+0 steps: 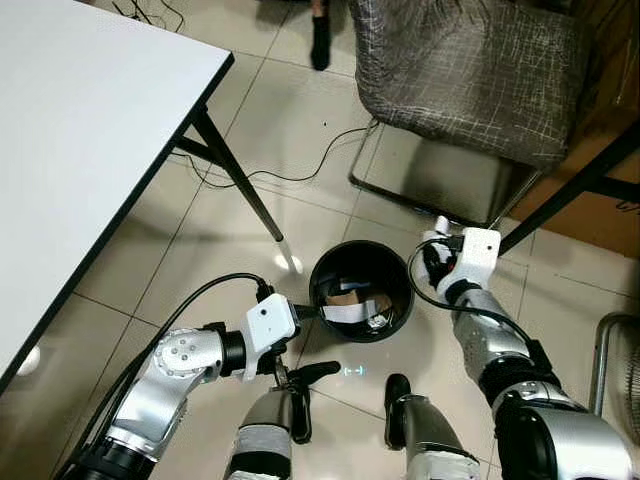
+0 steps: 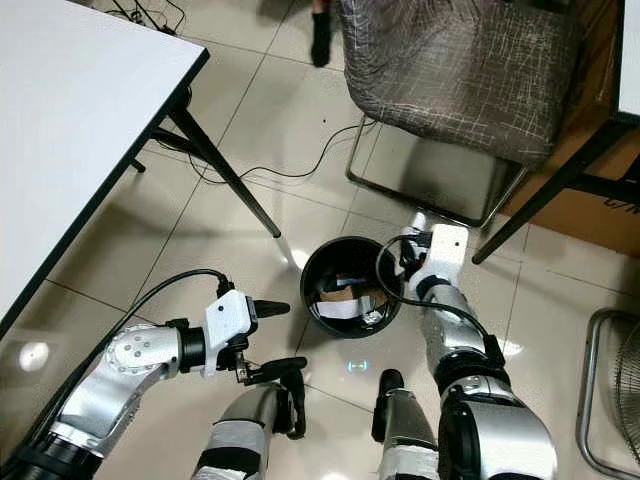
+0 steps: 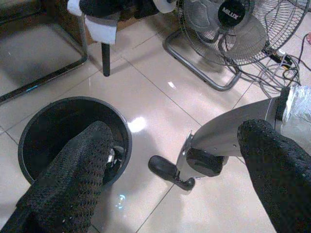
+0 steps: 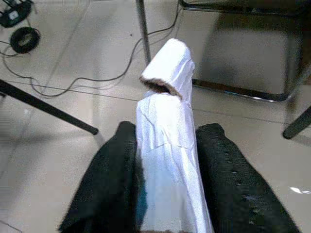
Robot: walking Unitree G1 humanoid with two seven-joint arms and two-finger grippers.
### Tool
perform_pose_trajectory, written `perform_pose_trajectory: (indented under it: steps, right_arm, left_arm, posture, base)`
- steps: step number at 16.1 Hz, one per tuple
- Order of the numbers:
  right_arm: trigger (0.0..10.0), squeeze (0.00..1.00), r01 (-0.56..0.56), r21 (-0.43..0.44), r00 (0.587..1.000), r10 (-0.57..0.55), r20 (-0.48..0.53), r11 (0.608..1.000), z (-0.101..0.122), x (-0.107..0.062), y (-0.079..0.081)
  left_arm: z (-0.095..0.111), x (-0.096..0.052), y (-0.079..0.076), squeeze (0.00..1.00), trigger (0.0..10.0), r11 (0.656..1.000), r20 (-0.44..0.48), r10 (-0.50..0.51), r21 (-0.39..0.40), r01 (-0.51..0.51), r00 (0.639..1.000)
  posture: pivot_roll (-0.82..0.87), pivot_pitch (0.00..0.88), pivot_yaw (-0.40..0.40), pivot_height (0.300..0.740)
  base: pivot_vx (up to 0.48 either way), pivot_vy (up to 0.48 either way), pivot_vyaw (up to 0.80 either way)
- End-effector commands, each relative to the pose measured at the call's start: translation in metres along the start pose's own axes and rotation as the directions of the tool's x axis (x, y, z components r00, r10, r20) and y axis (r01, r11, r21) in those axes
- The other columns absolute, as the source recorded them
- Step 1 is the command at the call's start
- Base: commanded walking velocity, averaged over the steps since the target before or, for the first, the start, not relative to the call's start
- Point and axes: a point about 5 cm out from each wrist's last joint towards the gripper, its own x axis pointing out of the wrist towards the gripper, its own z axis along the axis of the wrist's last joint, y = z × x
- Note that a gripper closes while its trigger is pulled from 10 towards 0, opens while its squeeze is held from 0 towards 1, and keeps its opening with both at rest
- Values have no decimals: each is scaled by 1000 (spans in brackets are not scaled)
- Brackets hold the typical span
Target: Picking trash to rubbish bin
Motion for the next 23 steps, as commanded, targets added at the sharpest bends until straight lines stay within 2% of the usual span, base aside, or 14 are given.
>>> perform_pose_trajectory:
  steps: [1, 6, 12, 14, 15, 16, 17, 18, 19, 23]
  right_arm:
    - [10000, 1000, -18, 38, 1000, 19, -13, 999, -9, -3, 2]
    - [10000, 1000, -70, 62, 996, 73, -51, 996, -21, -7, 9]
    - [10000, 1000, -66, 51, 994, 71, -84, 996, -31, -12, 5]
    - [10000, 1000, -53, 16, 996, 54, -66, 998, -29, -13, 0]
    - [10000, 1000, -41, -30, 998, 40, -38, 999, -25, -14, -5]
    - [10000, 961, -33, -62, 999, 33, -9, 998, -21, -15, -10]
    - [10000, 459, -19, -92, 999, 22, 30, 996, -15, -17, -14]
    - [10000, 275, -14, -94, 998, 19, 56, 995, -12, -19, -16]
    - [10000, 0, -3, -122, 993, 18, 121, 993, -2, -25, -19]
    - [10000, 0, 65, -172, 956, -12, 294, 983, 30, -48, -24]
  left_arm:
    - [-8, -3, -7, 0, 10000, 1000, -34, -10, -18, 9, 999]
    - [-8, -4, -8, 0, 10000, 1000, -39, -14, -19, 14, 999]
    - [-8, -2, -9, 0, 10000, 1000, -40, -19, -19, 18, 999]
    - [-7, 2, -9, 0, 10000, 1000, -31, -17, -16, 16, 999]
    - [-5, 6, -8, 0, 10000, 1000, -15, -8, -15, 8, 1000]
    - [-4, 10, -8, 0, 10000, 1000, -4, -2, -15, 2, 1000]
    - [-2, 14, -7, 0, 10000, 1000, 11, 5, -13, -5, 1000]
    - [0, 17, -6, 0, 10000, 1000, 22, 9, -11, -9, 1000]
    - [4, 20, -4, 0, 10000, 1000, 46, 21, -3, -21, 999]
    - [23, 37, 7, 0, 10000, 995, 140, 92, 20, -96, 986]
  posture:
    - [313, 424, 121, 740]
    - [311, 428, 120, 740]
    - [304, 428, 120, 740]
    - [296, 410, 110, 740]
    - [289, 394, 101, 740]
    - [280, 374, 89, 740]
    - [273, 360, 80, 740]
    - [267, 349, 73, 740]
    - [252, 316, 55, 740]
    - [206, 234, 15, 740]
  base:
    - [0, 0, 0]
    - [0, 0, 0]
    - [0, 0, 0]
    - [0, 0, 0]
    - [0, 0, 0]
    - [0, 0, 0]
    - [0, 0, 0]
    - [0, 0, 0]
    - [0, 0, 0]
    - [0, 0, 0]
